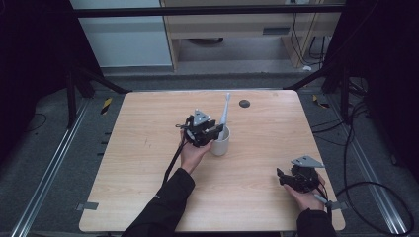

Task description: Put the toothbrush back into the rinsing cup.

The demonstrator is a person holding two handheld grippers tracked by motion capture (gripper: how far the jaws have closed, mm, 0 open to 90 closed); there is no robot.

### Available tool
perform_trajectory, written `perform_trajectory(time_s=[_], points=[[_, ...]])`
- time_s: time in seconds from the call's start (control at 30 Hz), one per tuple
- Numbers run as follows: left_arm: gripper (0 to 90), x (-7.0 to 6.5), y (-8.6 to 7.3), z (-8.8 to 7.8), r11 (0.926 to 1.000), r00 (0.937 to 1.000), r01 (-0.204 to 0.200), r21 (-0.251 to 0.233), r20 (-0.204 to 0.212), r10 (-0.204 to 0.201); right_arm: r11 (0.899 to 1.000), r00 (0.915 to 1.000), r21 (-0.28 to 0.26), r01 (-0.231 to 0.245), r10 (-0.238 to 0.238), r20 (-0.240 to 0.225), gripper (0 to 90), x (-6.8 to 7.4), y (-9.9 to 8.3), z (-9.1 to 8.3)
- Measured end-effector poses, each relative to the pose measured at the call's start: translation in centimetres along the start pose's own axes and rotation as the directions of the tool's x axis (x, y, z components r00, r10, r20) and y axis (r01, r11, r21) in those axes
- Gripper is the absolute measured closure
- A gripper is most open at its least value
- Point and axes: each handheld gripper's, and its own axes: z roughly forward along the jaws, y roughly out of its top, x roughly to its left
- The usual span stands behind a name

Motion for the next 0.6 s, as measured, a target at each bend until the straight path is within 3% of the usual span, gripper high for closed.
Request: perform_trajectory(time_s=[0.3,0.43,0.6], points=[[52.1,0.8,-0.8,-4.2,0.9990,0.9996,-0.024,0.038,0.016,0.023,1.000,0.9999,-0.006,-0.007,0.007,0.009,25.6,-0.1,-0.1,-0.2],[49.3,1.5,-2.1,-6.3,0.9959,0.9983,-0.059,0.069,0.009,0.058,1.000,0.9999,-0.012,-0.010,0.010,0.008,24.5,-0.2,-0.1,-0.4],[46.6,2.5,-3.8,-8.4,0.9939,0.9990,-0.043,0.102,-0.012,0.044,1.000,0.9997,-0.015,-0.021,0.021,0.011,24.1,-0.4,-0.3,-0.6]])
